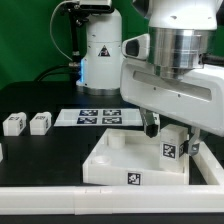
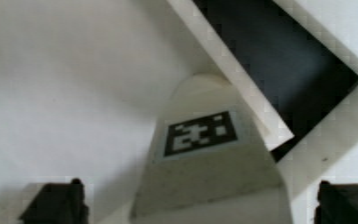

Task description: Assemble one leg

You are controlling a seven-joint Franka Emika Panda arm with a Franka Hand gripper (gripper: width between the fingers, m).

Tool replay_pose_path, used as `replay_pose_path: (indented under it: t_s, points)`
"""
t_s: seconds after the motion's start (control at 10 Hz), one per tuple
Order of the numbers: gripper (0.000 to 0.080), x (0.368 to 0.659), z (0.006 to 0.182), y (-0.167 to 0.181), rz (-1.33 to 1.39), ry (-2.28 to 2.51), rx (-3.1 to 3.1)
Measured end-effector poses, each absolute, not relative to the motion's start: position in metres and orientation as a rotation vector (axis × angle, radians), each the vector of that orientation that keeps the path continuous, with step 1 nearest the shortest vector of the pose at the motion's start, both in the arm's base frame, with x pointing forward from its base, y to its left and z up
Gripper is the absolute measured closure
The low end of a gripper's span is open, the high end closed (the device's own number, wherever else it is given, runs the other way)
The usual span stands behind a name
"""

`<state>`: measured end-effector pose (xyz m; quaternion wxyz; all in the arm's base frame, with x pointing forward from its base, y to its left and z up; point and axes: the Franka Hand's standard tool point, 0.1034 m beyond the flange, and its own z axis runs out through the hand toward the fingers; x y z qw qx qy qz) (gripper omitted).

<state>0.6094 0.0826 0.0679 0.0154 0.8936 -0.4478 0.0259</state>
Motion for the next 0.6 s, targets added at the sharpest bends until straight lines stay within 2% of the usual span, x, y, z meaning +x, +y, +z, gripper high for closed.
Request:
replay_pose_path:
  t_s: [0.6]
  points:
    - [0.0150, 0.6094, 0.0679, 0.0826, 0.080, -1.393, 2.780]
